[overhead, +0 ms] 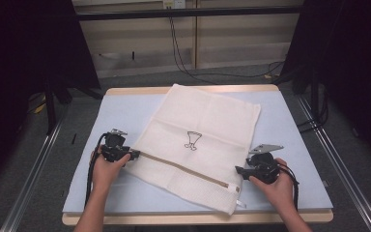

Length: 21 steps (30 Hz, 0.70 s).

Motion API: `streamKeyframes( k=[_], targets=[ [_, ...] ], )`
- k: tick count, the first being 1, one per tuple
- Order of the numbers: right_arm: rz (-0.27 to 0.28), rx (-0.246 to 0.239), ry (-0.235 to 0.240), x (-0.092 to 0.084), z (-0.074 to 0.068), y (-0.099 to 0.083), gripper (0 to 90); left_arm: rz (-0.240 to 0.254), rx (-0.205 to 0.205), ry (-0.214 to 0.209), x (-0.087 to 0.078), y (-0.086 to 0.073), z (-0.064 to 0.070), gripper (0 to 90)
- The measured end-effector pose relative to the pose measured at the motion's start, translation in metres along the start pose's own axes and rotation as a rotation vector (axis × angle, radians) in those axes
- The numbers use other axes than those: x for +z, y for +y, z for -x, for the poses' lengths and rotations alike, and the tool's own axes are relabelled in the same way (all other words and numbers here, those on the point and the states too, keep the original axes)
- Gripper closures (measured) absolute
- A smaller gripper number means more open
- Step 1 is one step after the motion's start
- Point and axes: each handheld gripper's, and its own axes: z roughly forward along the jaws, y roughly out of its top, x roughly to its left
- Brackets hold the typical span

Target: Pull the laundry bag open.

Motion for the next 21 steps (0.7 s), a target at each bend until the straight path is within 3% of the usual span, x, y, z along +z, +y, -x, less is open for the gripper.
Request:
streamKeyframes(
  k=[7, 9, 15, 21],
  targets=[
    [-0.002, 0.000, 0.007, -0.001, 0.001, 0.001, 66.5, -0.018, -0.042, -0.024, -0.003, 0.000, 0.000, 61.3],
    [-0.005, 0.024, 0.017, -0.001, 0.003, 0.002, 72.0, -0.028, -0.064, -0.021, -0.004, 0.000, 0.002, 64.4],
    [0.004, 0.040, 0.022, 0.001, 0.006, 0.004, 81.0, -0.080, -0.071, -0.029, -0.008, 0.001, 0.002, 74.6],
    [0.015, 0.072, 0.029, 0.003, 0.010, 0.005, 85.2, -0.081, -0.086, -0.051, -0.012, -0.004, 0.003, 78.0]
  ],
)
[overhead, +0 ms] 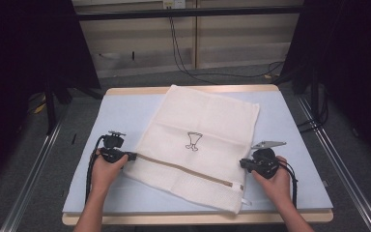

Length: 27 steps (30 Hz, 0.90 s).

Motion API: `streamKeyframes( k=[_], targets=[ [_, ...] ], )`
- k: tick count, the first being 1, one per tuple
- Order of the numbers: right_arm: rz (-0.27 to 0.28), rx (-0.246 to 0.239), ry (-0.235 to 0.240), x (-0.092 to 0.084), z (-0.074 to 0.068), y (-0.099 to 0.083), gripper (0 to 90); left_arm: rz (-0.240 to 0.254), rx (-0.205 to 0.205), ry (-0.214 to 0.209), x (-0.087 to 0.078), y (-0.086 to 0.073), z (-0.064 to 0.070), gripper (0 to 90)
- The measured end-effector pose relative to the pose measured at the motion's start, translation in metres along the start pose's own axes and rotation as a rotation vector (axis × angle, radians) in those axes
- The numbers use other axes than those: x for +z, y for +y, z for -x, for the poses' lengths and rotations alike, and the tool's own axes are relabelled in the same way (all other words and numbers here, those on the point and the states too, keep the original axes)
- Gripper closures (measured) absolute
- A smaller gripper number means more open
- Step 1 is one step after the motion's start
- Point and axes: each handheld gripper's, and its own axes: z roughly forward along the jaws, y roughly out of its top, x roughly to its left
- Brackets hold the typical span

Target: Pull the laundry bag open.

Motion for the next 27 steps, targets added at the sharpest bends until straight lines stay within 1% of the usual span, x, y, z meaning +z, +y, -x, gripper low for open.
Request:
streamKeyframes(
  k=[4, 5, 7, 9, 10, 11, 12, 13, 15, 16, 18, 19, 20, 23, 24, 25, 26, 27],
  targets=[
    [0.008, 0.012, -0.002, 0.002, 0.003, 0.002, 86.0, -0.003, -0.014, -0.019, -0.003, -0.005, 0.000, 79.3],
    [0.007, 0.009, -0.005, 0.003, 0.003, 0.003, 86.1, -0.005, -0.019, -0.029, -0.004, -0.006, 0.000, 79.5],
    [0.008, 0.009, -0.012, 0.004, 0.004, 0.005, 86.4, -0.003, -0.021, -0.034, -0.006, -0.010, 0.001, 79.7],
    [0.010, 0.007, -0.015, 0.005, 0.005, 0.007, 86.7, -0.011, -0.034, -0.047, -0.008, -0.014, 0.002, 79.9],
    [0.011, -0.001, -0.021, 0.007, 0.006, 0.008, 86.7, -0.009, -0.046, -0.059, -0.010, -0.017, 0.003, 80.0],
    [0.009, 0.000, -0.022, 0.007, 0.007, 0.009, 86.8, -0.022, -0.034, -0.062, -0.012, -0.018, 0.003, 79.9],
    [0.010, 0.001, -0.023, 0.008, 0.007, 0.010, 86.8, -0.024, -0.034, -0.058, -0.013, -0.020, 0.005, 80.0],
    [0.015, -0.001, -0.027, 0.010, 0.009, 0.012, 86.8, -0.012, -0.043, -0.055, -0.013, -0.022, 0.007, 80.0],
    [0.014, -0.001, -0.029, 0.011, 0.011, 0.014, 86.8, -0.018, -0.031, -0.046, -0.015, -0.025, 0.012, 80.0],
    [0.017, 0.003, -0.036, 0.012, 0.011, 0.015, 86.9, -0.028, -0.012, -0.042, -0.016, -0.027, 0.014, 80.0],
    [0.018, 0.006, -0.040, 0.014, 0.012, 0.016, 86.8, -0.022, -0.015, -0.044, -0.017, -0.030, 0.017, 79.9],
    [0.017, 0.008, -0.051, 0.014, 0.012, 0.017, 86.8, -0.024, -0.017, -0.052, -0.017, -0.031, 0.017, 79.8],
    [0.017, 0.001, -0.055, 0.014, 0.013, 0.017, 86.8, -0.025, -0.019, -0.057, -0.018, -0.031, 0.017, 79.6],
    [0.018, -0.001, -0.056, 0.014, 0.014, 0.018, 86.6, -0.024, -0.024, -0.055, -0.020, -0.029, 0.017, 77.3],
    [0.017, 0.000, -0.056, 0.015, 0.014, 0.018, 86.6, -0.007, -0.020, -0.048, -0.020, -0.027, 0.015, 74.4],
    [0.019, -0.003, -0.056, 0.015, 0.014, 0.018, 86.6, 0.020, -0.009, -0.033, -0.020, -0.025, 0.013, 71.5],
    [0.020, -0.002, -0.059, 0.014, 0.014, 0.017, 86.5, 0.057, -0.017, -0.032, -0.019, -0.021, 0.011, 65.6],
    [0.021, -0.002, -0.060, 0.015, 0.013, 0.017, 86.4, 0.076, -0.046, -0.036, -0.015, -0.018, 0.011, 66.1]
  ],
)
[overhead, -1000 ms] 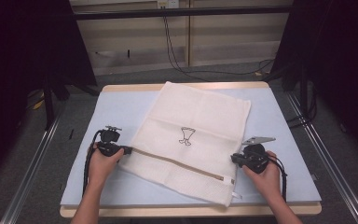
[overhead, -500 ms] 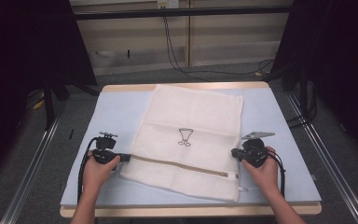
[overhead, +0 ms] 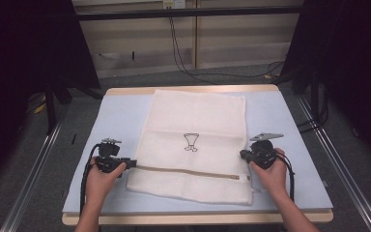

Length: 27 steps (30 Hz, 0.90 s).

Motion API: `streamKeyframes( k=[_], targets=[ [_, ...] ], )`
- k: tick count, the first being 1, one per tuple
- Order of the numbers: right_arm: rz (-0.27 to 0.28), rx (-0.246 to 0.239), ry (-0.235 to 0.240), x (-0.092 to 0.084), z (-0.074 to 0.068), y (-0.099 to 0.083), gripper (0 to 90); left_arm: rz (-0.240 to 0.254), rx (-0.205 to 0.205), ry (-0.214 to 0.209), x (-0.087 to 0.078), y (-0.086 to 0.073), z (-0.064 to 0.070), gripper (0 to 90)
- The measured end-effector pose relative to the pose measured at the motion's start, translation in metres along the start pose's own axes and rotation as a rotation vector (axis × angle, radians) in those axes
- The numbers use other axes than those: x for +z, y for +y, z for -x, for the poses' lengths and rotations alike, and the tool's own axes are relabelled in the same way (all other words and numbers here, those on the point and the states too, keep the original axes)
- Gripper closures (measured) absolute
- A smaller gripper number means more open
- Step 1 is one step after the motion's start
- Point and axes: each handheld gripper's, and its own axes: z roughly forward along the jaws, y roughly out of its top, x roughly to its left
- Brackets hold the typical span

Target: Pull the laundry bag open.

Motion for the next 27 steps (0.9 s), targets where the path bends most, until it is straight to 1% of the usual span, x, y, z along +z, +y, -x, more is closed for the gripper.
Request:
streamKeyframes(
  k=[1, 3, 4, 5, 6, 7, 8, 9, 10, 11, 12, 14, 15, 16, 17, 18, 19, 20, 21, 22, 23, 24, 25, 26, 27],
  targets=[
    [0.002, 0.004, 0.000, 0.000, 0.000, 0.000, 86.4, -0.017, 0.022, 0.013, 0.003, 0.003, -0.002, 65.6],
    [0.011, 0.002, 0.002, 0.000, 0.000, -0.001, 86.3, -0.003, 0.039, 0.015, 0.012, 0.008, -0.005, 61.9],
    [0.012, 0.001, 0.000, 0.000, 0.000, -0.001, 86.2, -0.009, 0.021, 0.020, 0.017, 0.010, -0.007, 60.2],
    [0.009, -0.003, 0.001, 0.000, 0.000, -0.002, 86.1, -0.010, 0.021, 0.016, 0.019, 0.012, -0.008, 60.2],
    [0.009, 0.000, 0.000, -0.001, 0.000, -0.002, 86.0, -0.005, 0.010, 0.008, 0.022, 0.014, -0.010, 59.9],
    [0.017, -0.012, 0.004, 0.000, 0.001, -0.003, 85.9, 0.001, -0.013, 0.002, 0.022, 0.014, -0.011, 60.8],
    [0.021, -0.009, 0.004, -0.001, 0.001, -0.004, 85.8, 0.002, -0.014, -0.003, 0.023, 0.015, -0.011, 61.6],
    [0.018, -0.006, 0.005, -0.001, 0.001, -0.004, 85.7, 0.005, -0.004, -0.001, 0.025, 0.016, -0.010, 62.4],
    [0.028, -0.007, 0.012, -0.001, 0.002, -0.005, 85.6, 0.000, 0.007, 0.002, 0.025, 0.016, -0.010, 65.4],
    [0.023, 0.004, 0.010, -0.001, 0.002, -0.005, 85.7, -0.004, 0.012, 0.007, 0.025, 0.016, -0.008, 69.4],
    [0.027, -0.002, 0.015, -0.001, 0.003, -0.006, 85.7, -0.015, 0.023, 0.012, 0.025, 0.016, -0.008, 72.9],
    [0.026, 0.003, 0.012, -0.001, 0.001, -0.006, 85.7, -0.030, 0.001, -0.002, 0.025, 0.016, -0.005, 81.8],
    [0.029, -0.011, 0.012, -0.001, 0.002, -0.005, 85.7, -0.028, 0.003, 0.003, 0.024, 0.016, -0.004, 83.3],
    [0.030, -0.011, 0.010, -0.001, 0.001, -0.005, 85.8, -0.040, 0.010, -0.001, 0.023, 0.016, -0.004, 84.5],
    [0.026, -0.007, 0.007, -0.001, 0.001, -0.005, 85.8, -0.039, -0.001, -0.001, 0.022, 0.015, -0.003, 85.0],
    [0.023, -0.004, 0.007, -0.001, 0.001, -0.005, 85.9, -0.044, 0.014, 0.004, 0.021, 0.014, -0.003, 85.2],
    [0.023, -0.005, 0.007, -0.001, 0.001, -0.005, 85.9, -0.038, 0.008, 0.005, 0.020, 0.013, -0.001, 85.2],
    [0.022, -0.006, 0.008, -0.001, 0.001, -0.004, 85.9, -0.049, 0.017, -0.002, 0.018, 0.012, -0.002, 85.2],
    [0.021, -0.008, 0.009, -0.001, 0.002, -0.004, 86.0, -0.042, 0.005, 0.000, 0.017, 0.010, -0.001, 85.2],
    [0.025, -0.001, 0.009, 0.000, 0.001, -0.004, 86.1, -0.038, 0.007, -0.006, 0.016, 0.010, -0.002, 85.2],
    [0.027, -0.003, 0.009, 0.000, 0.002, -0.003, 86.1, -0.037, 0.002, -0.001, 0.015, 0.008, -0.002, 85.1],
    [0.027, -0.004, 0.009, 0.000, 0.002, -0.003, 86.2, -0.044, 0.002, -0.008, 0.014, 0.007, -0.002, 85.1],
    [0.029, -0.006, 0.007, 0.001, 0.002, -0.003, 86.3, -0.029, -0.005, 0.002, 0.014, 0.006, -0.001, 85.2],
    [0.025, -0.009, 0.005, 0.001, 0.002, -0.002, 86.3, -0.044, -0.001, -0.009, 0.012, 0.005, -0.002, 85.1],
    [0.021, 0.000, 0.005, 0.001, 0.002, -0.002, 86.3, -0.045, -0.004, -0.009, 0.011, 0.004, -0.001, 85.1]
  ],
)
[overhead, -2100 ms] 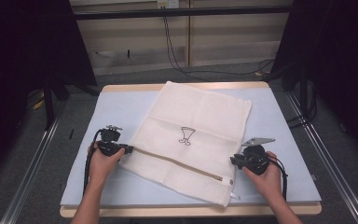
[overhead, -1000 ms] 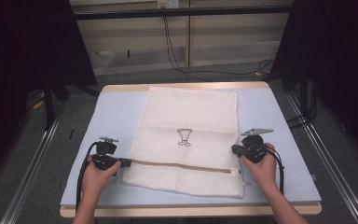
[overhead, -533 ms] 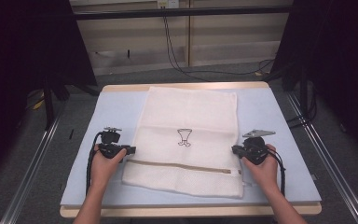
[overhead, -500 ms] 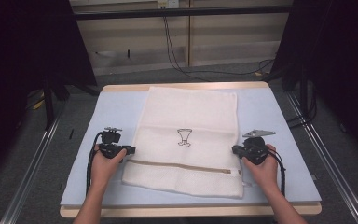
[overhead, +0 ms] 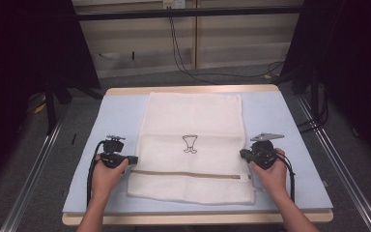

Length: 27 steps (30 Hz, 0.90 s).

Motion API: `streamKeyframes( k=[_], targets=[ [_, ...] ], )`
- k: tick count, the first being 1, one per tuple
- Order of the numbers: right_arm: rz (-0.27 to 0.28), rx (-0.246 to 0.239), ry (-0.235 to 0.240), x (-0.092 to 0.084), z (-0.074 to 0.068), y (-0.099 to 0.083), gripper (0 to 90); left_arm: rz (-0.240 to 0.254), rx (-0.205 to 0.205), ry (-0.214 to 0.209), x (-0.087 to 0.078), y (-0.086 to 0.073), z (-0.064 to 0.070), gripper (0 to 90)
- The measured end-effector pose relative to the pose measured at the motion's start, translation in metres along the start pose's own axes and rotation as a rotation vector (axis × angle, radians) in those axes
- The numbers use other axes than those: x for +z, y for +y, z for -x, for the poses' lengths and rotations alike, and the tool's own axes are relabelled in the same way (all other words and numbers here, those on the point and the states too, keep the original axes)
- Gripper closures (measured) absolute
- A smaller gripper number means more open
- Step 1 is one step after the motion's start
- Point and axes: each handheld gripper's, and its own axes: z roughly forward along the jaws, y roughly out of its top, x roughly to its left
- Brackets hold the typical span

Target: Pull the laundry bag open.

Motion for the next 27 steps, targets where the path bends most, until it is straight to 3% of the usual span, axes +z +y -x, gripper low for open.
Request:
streamKeyframes(
  k=[7, 11, 16, 19, 21, 26, 27],
  targets=[
    [0.008, -0.026, 0.000, 0.004, 0.001, 0.004, 86.5, -0.002, -0.004, 0.003, -0.006, -0.006, 0.002, 85.2],
    [0.005, -0.013, -0.003, 0.005, -0.001, 0.005, 86.4, -0.012, -0.001, 0.004, -0.008, -0.008, 0.002, 85.2],
    [0.013, -0.024, -0.001, 0.006, -0.002, 0.006, 86.4, 0.003, -0.025, 0.010, -0.011, -0.012, 0.003, 85.2],
    [0.014, -0.028, -0.002, 0.006, -0.002, 0.006, 86.3, -0.021, -0.003, 0.011, -0.013, -0.012, 0.003, 85.1],
    [0.014, -0.026, -0.003, 0.007, -0.003, 0.006, 86.3, -0.017, -0.010, 0.010, -0.013, -0.012, 0.003, 84.5],
    [0.013, -0.025, -0.004, 0.007, -0.003, 0.006, 86.2, 0.071, -0.034, 0.048, -0.013, -0.008, -0.003, 71.5],
    [0.013, -0.025, -0.005, 0.007, -0.003, 0.006, 86.1, 0.068, -0.033, 0.038, -0.013, -0.007, -0.005, 69.9]
  ],
)
